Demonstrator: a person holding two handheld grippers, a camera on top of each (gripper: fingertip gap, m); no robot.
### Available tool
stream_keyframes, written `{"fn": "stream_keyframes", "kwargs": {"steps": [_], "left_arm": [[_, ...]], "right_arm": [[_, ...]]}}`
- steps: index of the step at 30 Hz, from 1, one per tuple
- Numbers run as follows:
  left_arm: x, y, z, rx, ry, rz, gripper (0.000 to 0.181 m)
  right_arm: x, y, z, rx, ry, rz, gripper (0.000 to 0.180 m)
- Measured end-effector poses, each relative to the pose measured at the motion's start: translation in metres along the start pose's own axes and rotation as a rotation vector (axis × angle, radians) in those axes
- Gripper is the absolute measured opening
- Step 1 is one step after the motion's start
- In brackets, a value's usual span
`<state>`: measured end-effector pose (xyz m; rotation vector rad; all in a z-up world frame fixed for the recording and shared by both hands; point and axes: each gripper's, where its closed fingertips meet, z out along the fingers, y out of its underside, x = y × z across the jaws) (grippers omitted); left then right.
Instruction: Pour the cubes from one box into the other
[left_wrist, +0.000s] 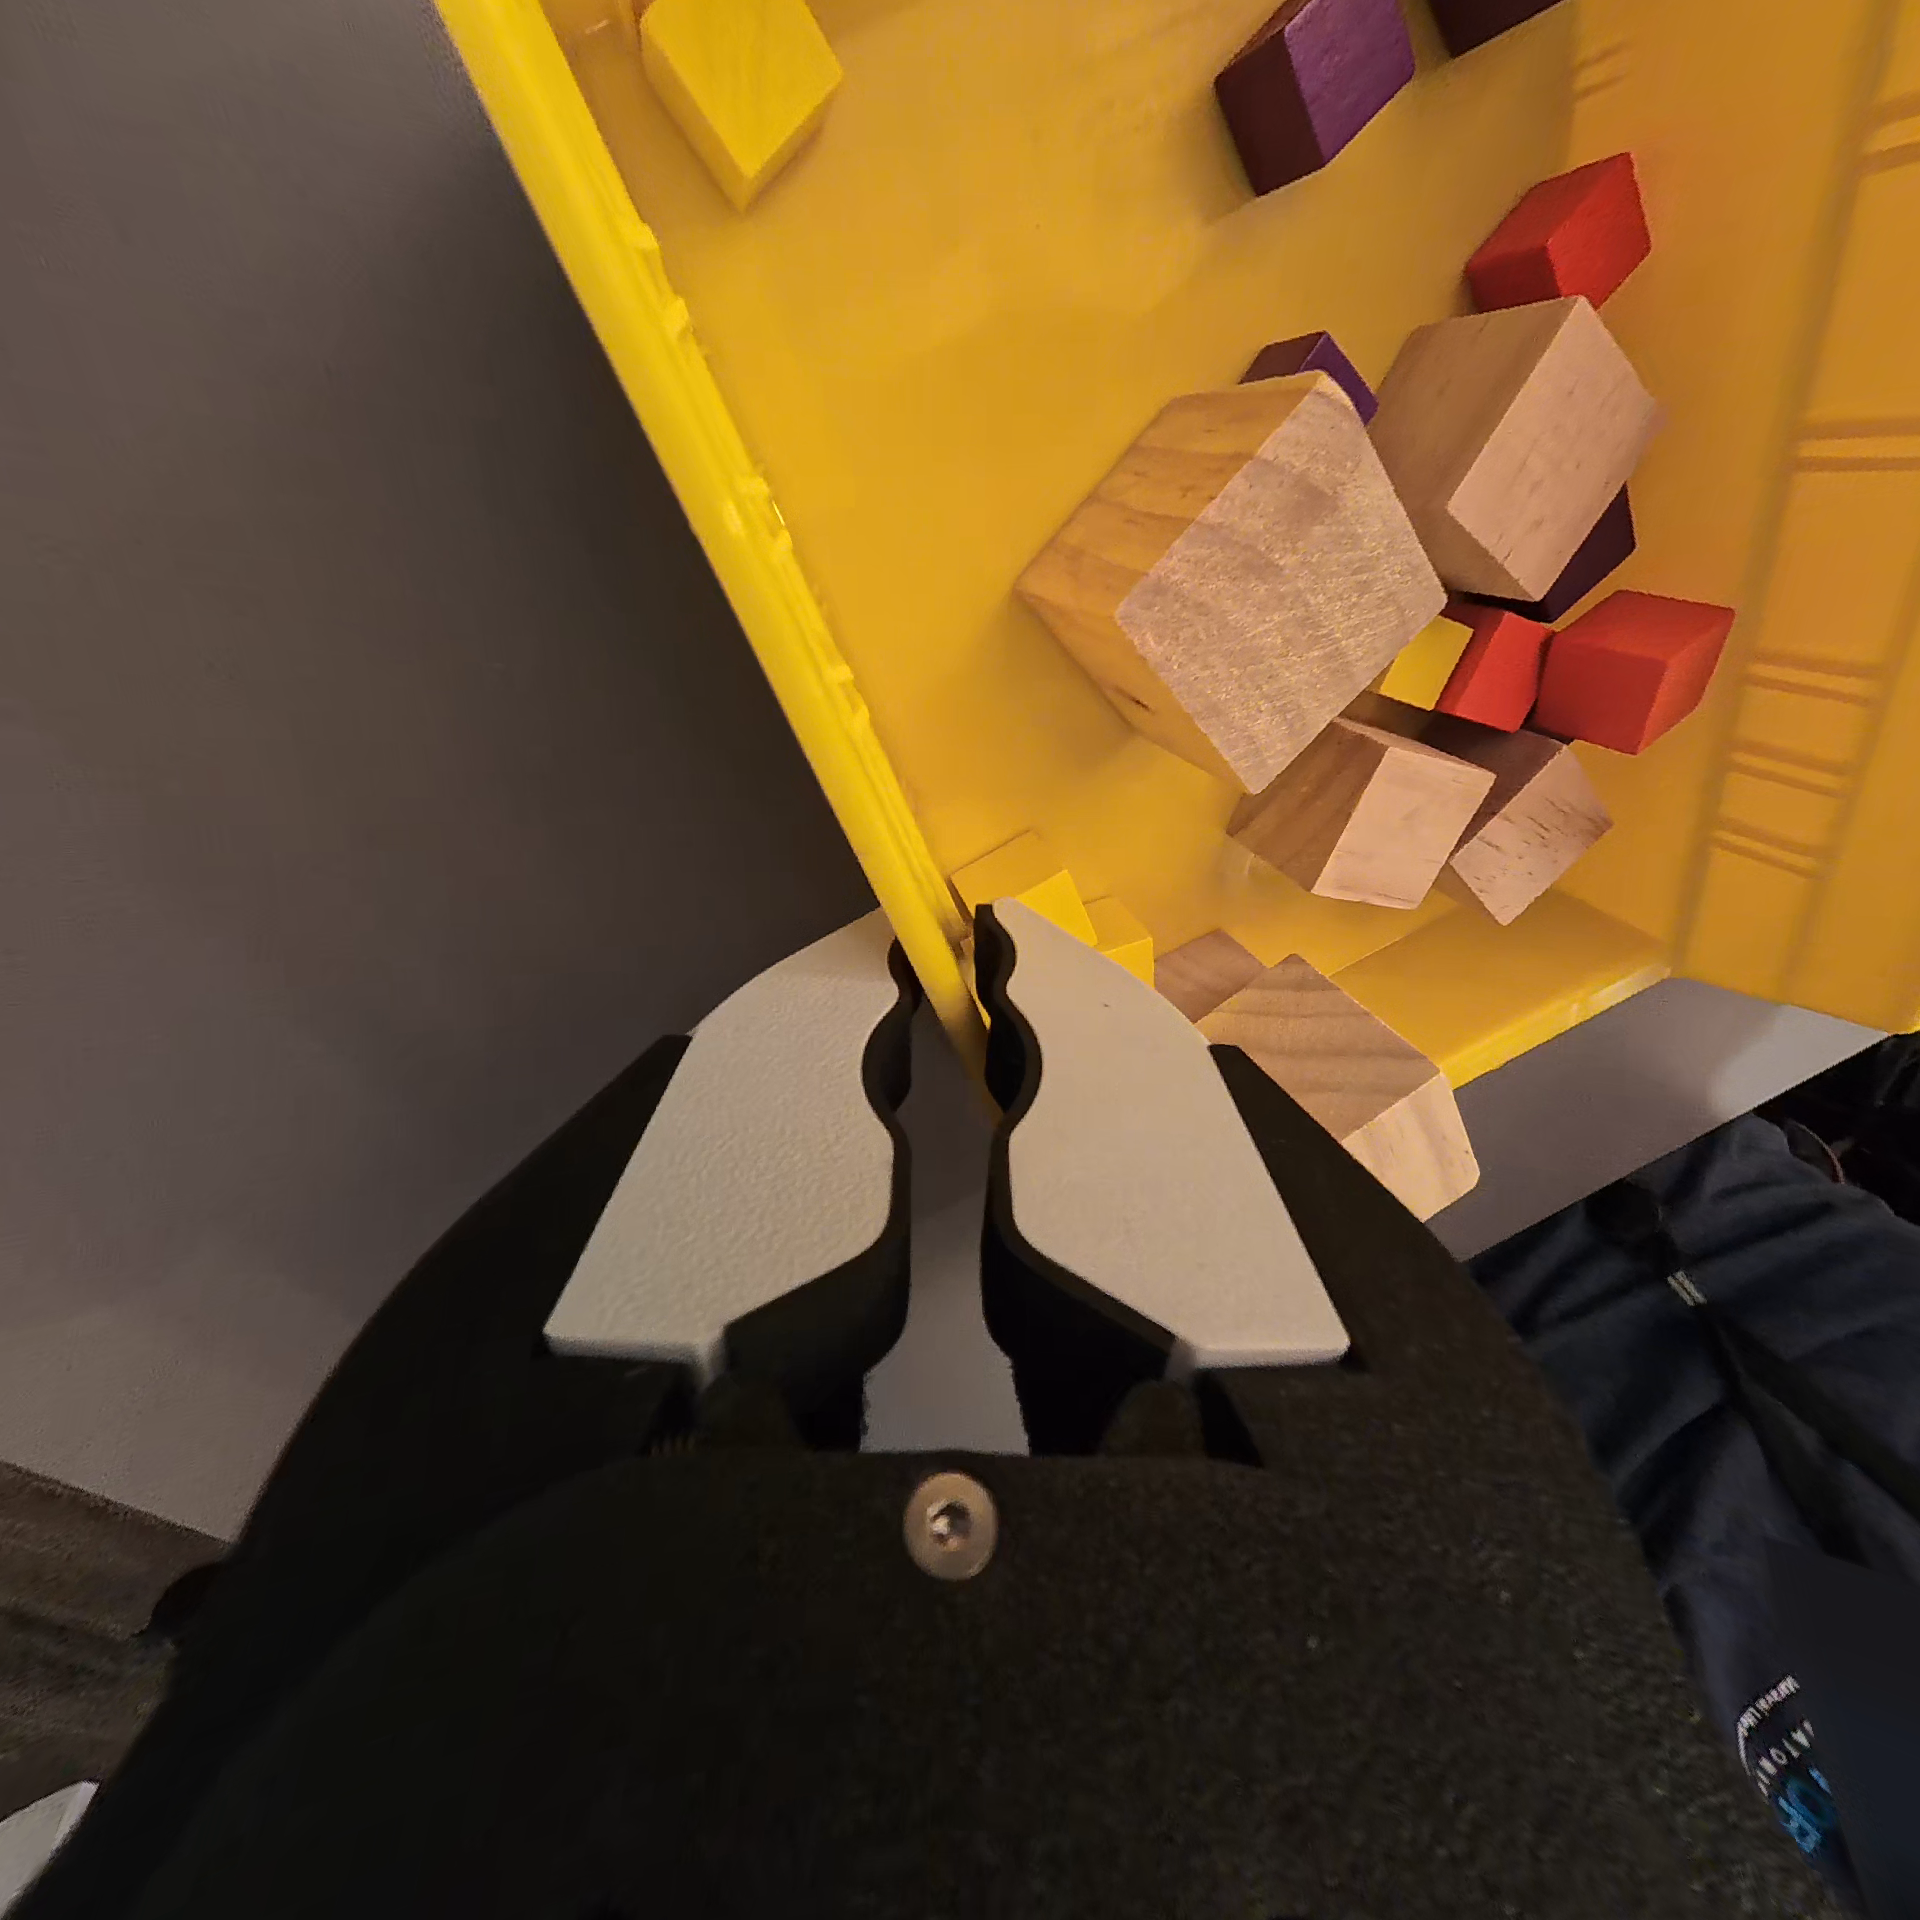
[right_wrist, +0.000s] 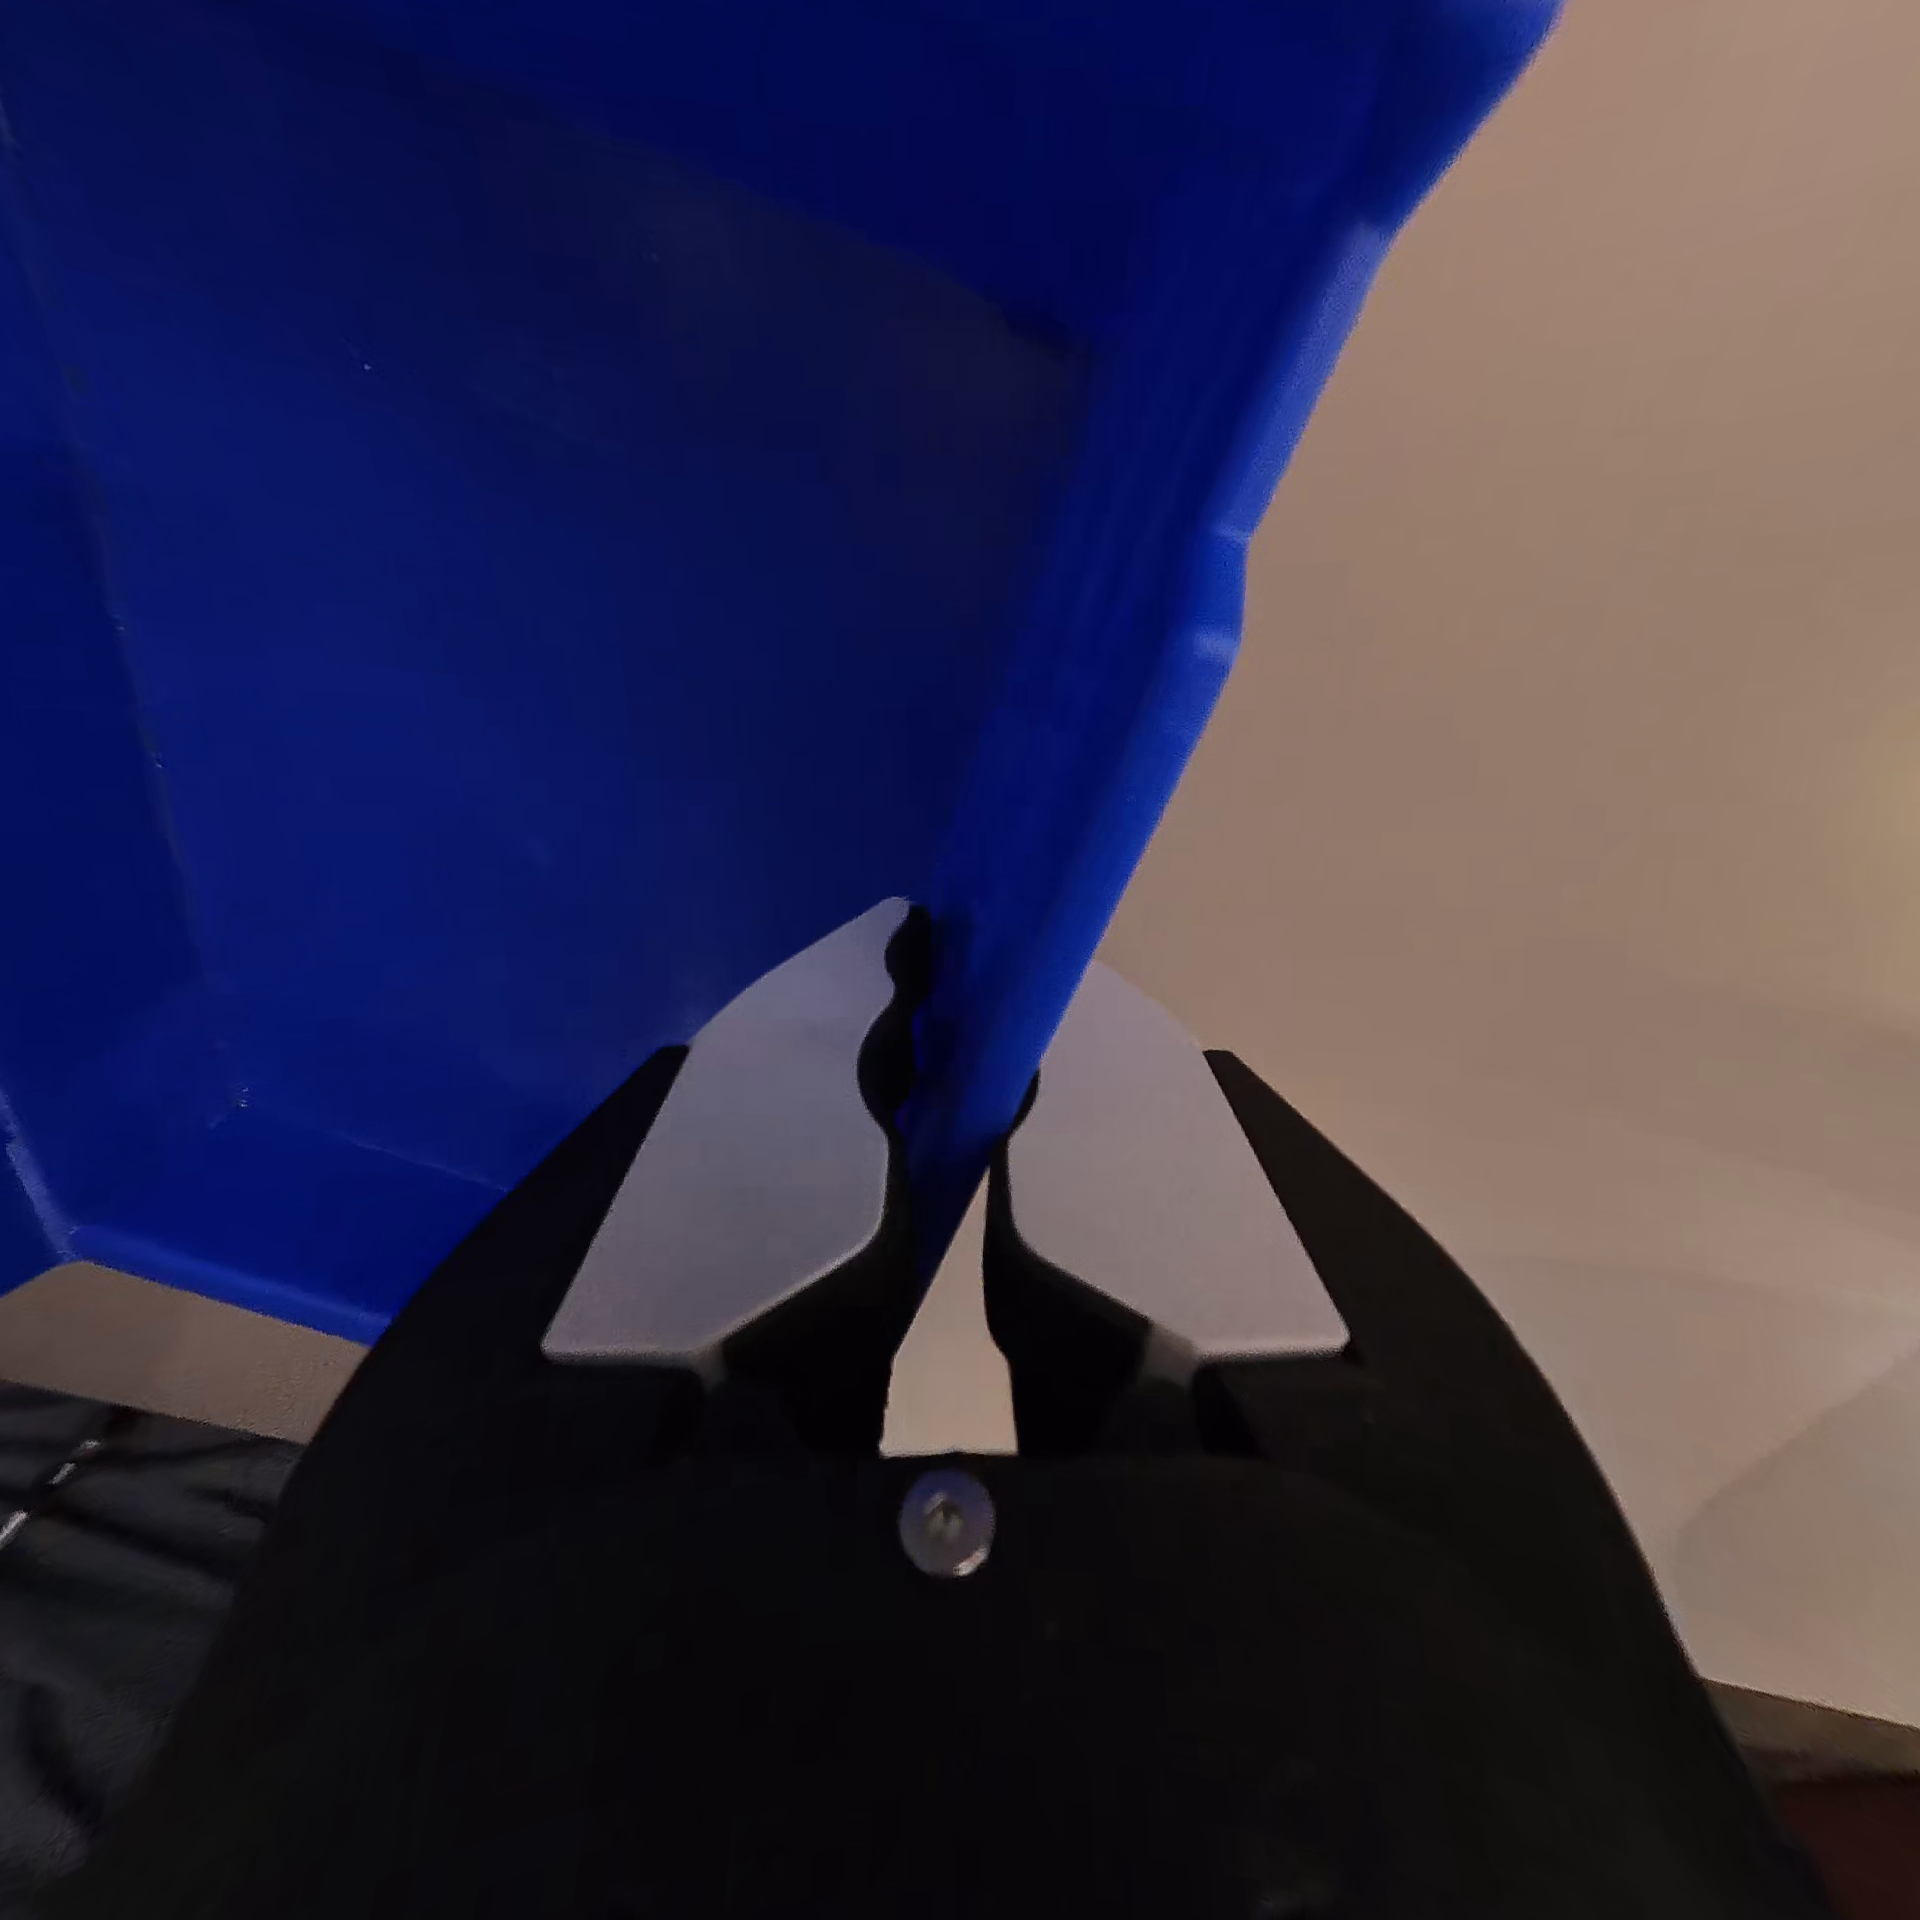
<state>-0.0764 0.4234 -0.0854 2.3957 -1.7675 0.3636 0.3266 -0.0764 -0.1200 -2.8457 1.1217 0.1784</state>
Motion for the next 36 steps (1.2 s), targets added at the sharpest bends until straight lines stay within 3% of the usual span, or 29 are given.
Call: {"fn": "stream_keyframes", "kwargs": {"steps": [6, 10, 13, 17, 19, 22, 25, 29, 32, 36], "left_arm": [[0.0, -0.001, 0.0, 0.052, 0.006, -0.017, 0.009], [-0.001, 0.001, 0.0, 0.059, 0.013, -0.032, 0.009], [0.0, 0.001, 0.0, 0.055, 0.016, -0.037, 0.009], [0.0, 0.0, 0.001, 0.048, 0.01, -0.048, 0.009], [0.0, 0.0, 0.001, 0.047, 0.005, -0.068, 0.008], [0.0, 0.0, 0.001, 0.033, -0.007, -0.123, 0.008], [0.0, -0.001, 0.002, 0.024, -0.025, -0.149, 0.007], [0.0, 0.0, 0.007, 0.042, -0.025, -0.183, 0.01], [0.0, 0.004, 0.016, 0.03, -0.026, -0.158, 0.01], [0.0, 0.003, 0.017, 0.056, -0.003, -0.139, 0.011]], "right_arm": [[-0.006, -0.003, -0.005, -0.013, 0.077, -0.018, 0.017], [-0.007, -0.016, -0.048, 0.083, 0.138, 0.036, 0.017], [-0.022, -0.045, -0.108, 0.303, 0.297, 0.0, 0.019], [-0.129, -0.081, -0.167, 0.657, 0.371, -0.258, 0.027], [-0.212, -0.086, -0.159, 0.73, 0.232, -0.398, 0.033], [-0.334, -0.076, -0.106, 0.617, -0.155, -0.438, 0.081], [-0.419, -0.062, -0.054, 0.367, -0.428, -0.407, 0.079], [-0.435, -0.092, -0.008, 0.334, -0.289, -0.35, 0.077], [-0.451, -0.085, 0.007, 0.254, -0.259, -0.377, 0.069], [-0.467, -0.09, -0.016, 0.467, -0.025, -0.659, 0.058]]}}
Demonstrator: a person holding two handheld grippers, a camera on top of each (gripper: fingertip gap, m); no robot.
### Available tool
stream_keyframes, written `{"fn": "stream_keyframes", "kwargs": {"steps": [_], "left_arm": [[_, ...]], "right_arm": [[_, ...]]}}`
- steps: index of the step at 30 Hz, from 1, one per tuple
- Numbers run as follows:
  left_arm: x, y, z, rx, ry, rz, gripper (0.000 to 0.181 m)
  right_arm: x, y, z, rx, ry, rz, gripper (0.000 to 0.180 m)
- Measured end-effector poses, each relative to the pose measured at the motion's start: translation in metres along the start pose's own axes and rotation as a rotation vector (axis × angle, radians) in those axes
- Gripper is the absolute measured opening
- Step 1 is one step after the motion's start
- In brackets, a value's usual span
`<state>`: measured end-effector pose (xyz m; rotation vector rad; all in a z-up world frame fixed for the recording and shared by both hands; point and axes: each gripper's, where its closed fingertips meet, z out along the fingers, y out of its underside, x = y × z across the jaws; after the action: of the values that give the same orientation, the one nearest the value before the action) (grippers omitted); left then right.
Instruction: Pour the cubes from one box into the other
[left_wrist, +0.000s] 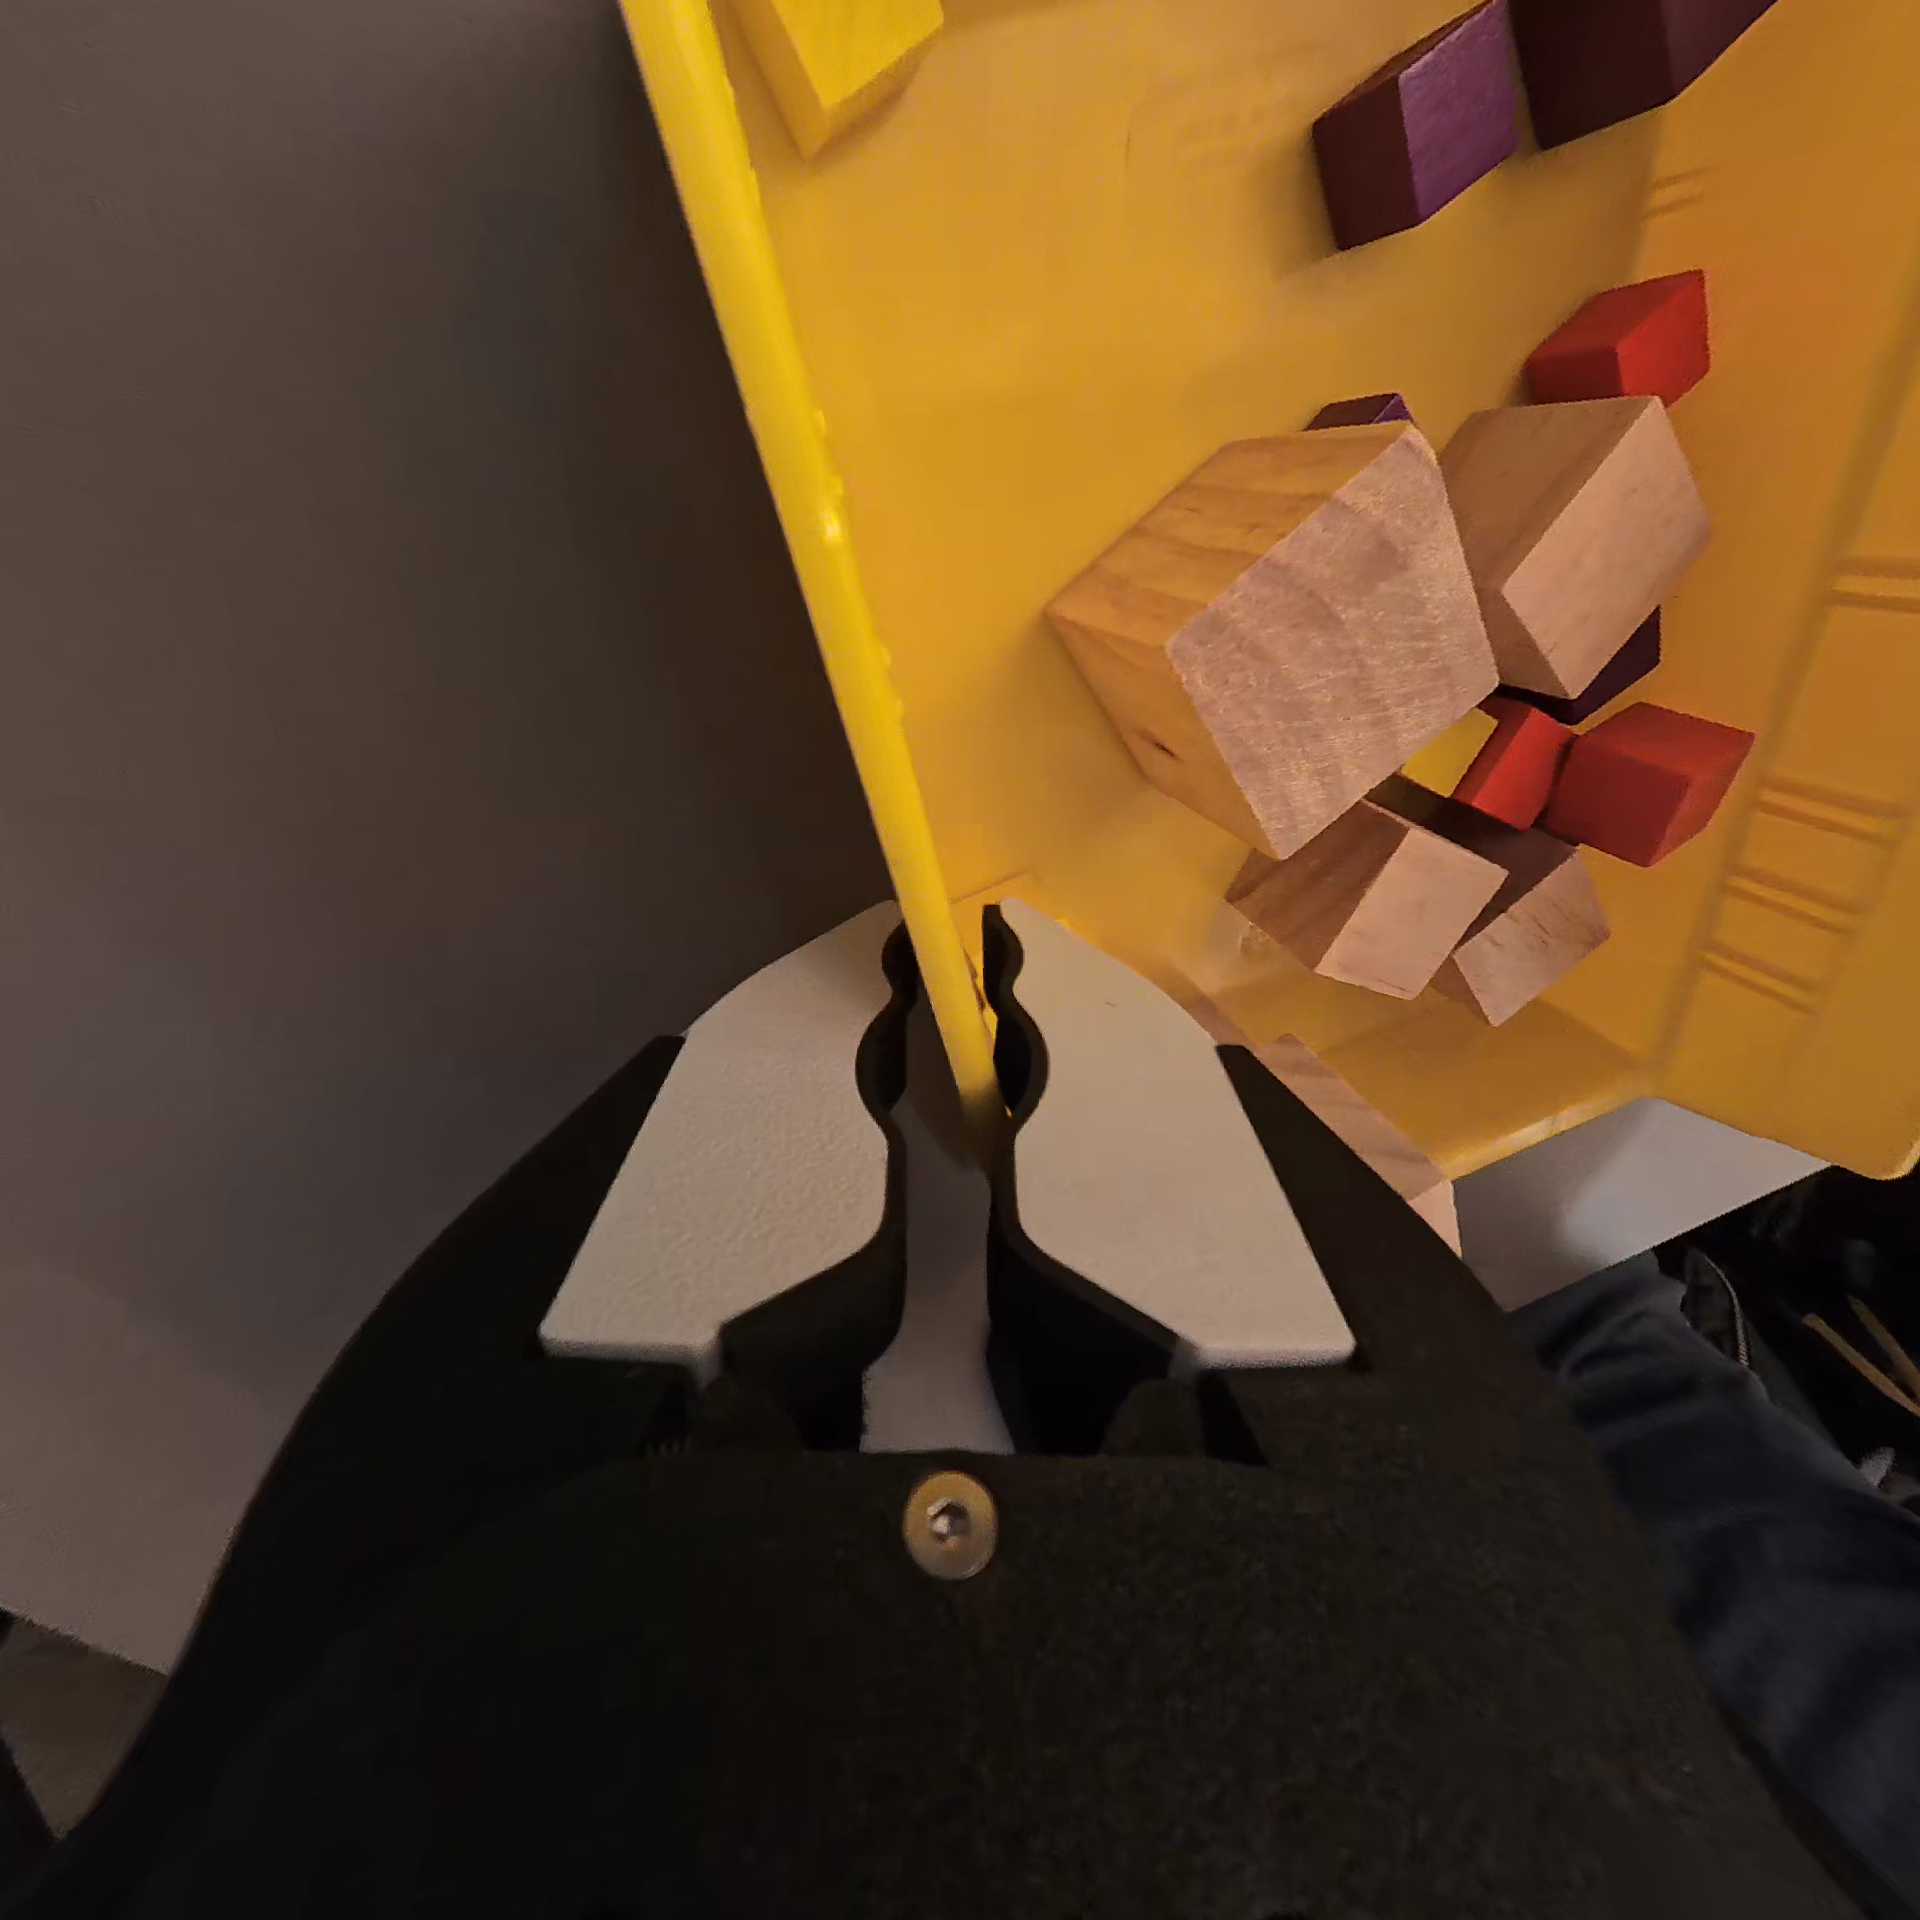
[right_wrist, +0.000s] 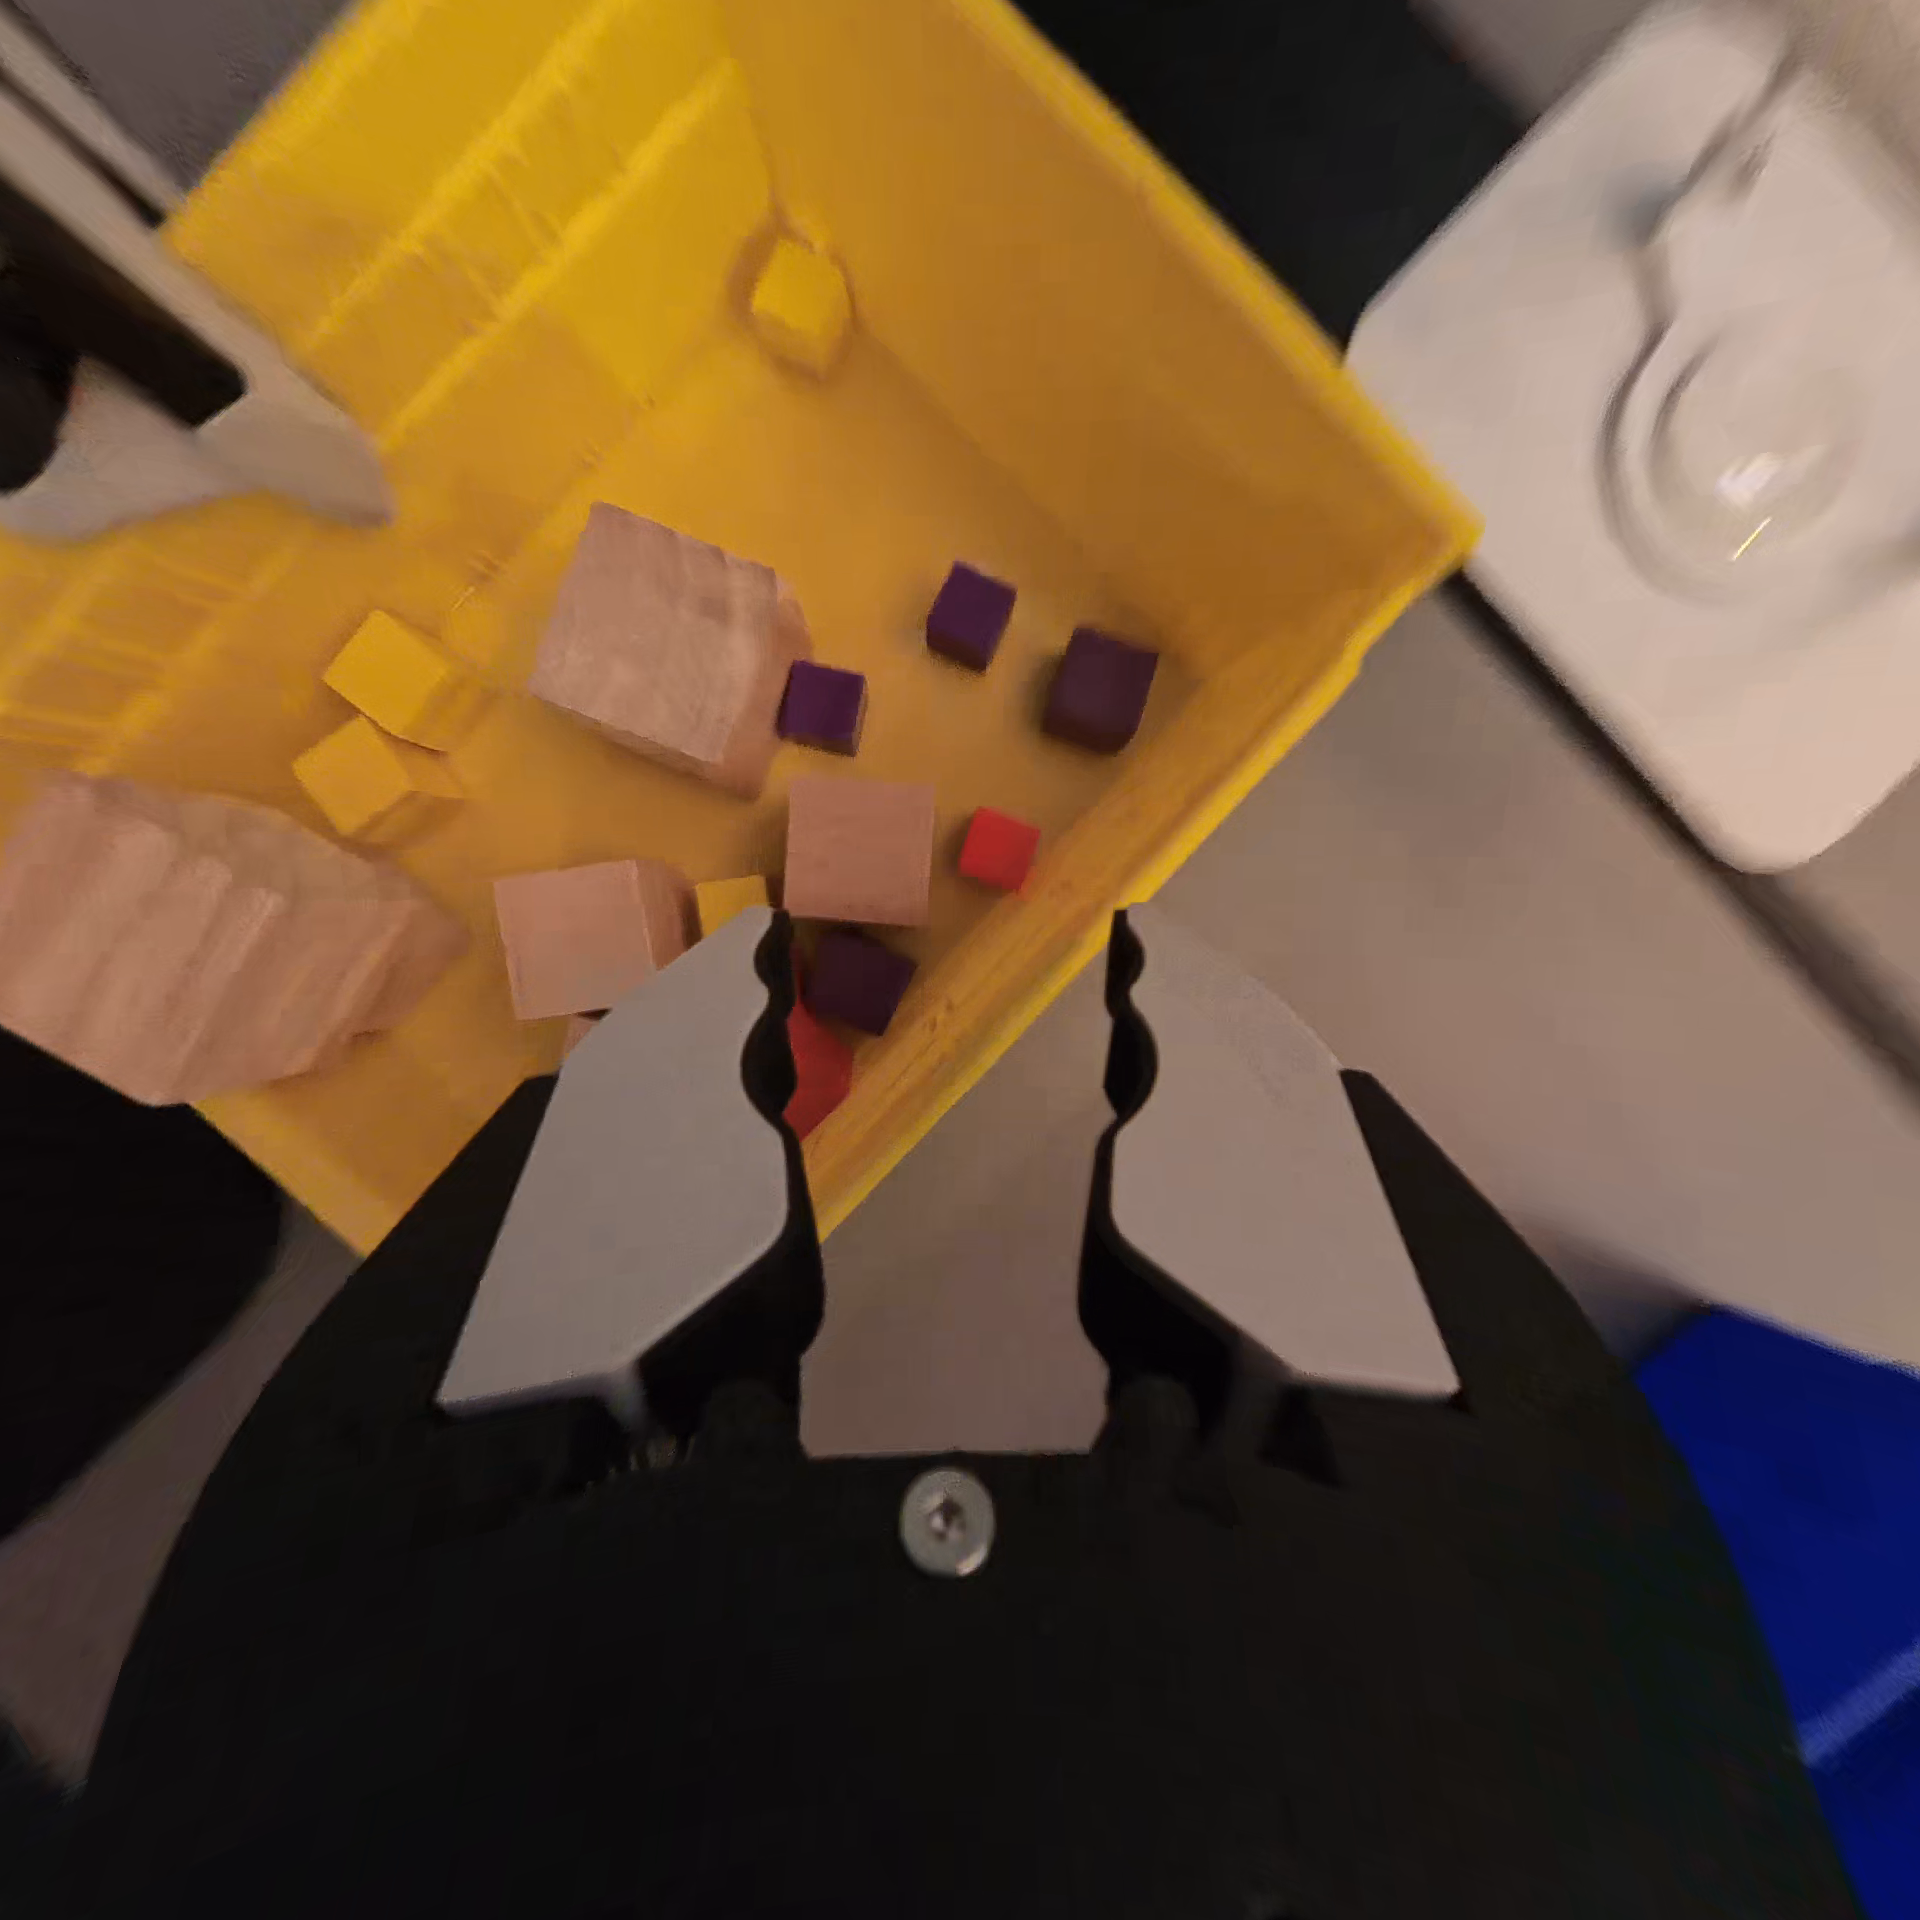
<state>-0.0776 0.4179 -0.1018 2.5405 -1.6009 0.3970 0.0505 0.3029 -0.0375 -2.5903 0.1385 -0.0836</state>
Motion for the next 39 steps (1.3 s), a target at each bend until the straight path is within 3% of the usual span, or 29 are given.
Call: {"fn": "stream_keyframes", "kwargs": {"steps": [3, 6, 13, 20, 24, 28, 30, 34, 37, 39], "left_arm": [[0.002, 0.0, -0.002, 0.002, 0.034, 0.003, 0.014], [0.003, -0.002, -0.007, 0.034, 0.06, 0.019, 0.016], [0.006, -0.004, -0.017, 0.075, 0.102, 0.0, 0.017], [0.004, -0.004, -0.015, 0.057, 0.079, -0.006, 0.014], [0.003, -0.005, -0.012, 0.041, 0.057, -0.011, 0.014], [0.0, -0.006, -0.006, 0.022, 0.014, -0.003, 0.014], [-0.001, -0.005, -0.002, 0.008, -0.009, 0.006, 0.012], [-0.003, -0.006, 0.004, -0.005, -0.017, -0.004, 0.011], [-0.004, -0.007, 0.006, -0.02, -0.011, -0.023, 0.011], [-0.004, -0.007, 0.006, -0.031, -0.022, -0.025, 0.011]], "right_arm": [[-0.045, -0.017, -0.017, 0.135, -0.07, -0.279, 0.052], [-0.1, -0.014, -0.024, 0.213, -0.285, -0.455, 0.053], [-0.115, -0.017, -0.027, 0.279, -0.371, -0.486, 0.052], [-0.105, -0.012, -0.035, 0.276, -0.293, -0.537, 0.052], [-0.038, -0.028, -0.046, 0.313, -0.08, -0.298, 0.052], [0.018, -0.014, -0.028, 0.149, -0.01, 0.009, 0.062], [0.018, 0.003, -0.013, 0.012, -0.016, 0.056, 0.074], [0.028, 0.026, 0.014, -0.153, 0.045, 0.199, 0.074], [0.009, 0.034, 0.033, -0.256, -0.102, 0.378, 0.065], [0.0, 0.05, 0.042, -0.401, -0.096, 0.399, 0.051]]}}
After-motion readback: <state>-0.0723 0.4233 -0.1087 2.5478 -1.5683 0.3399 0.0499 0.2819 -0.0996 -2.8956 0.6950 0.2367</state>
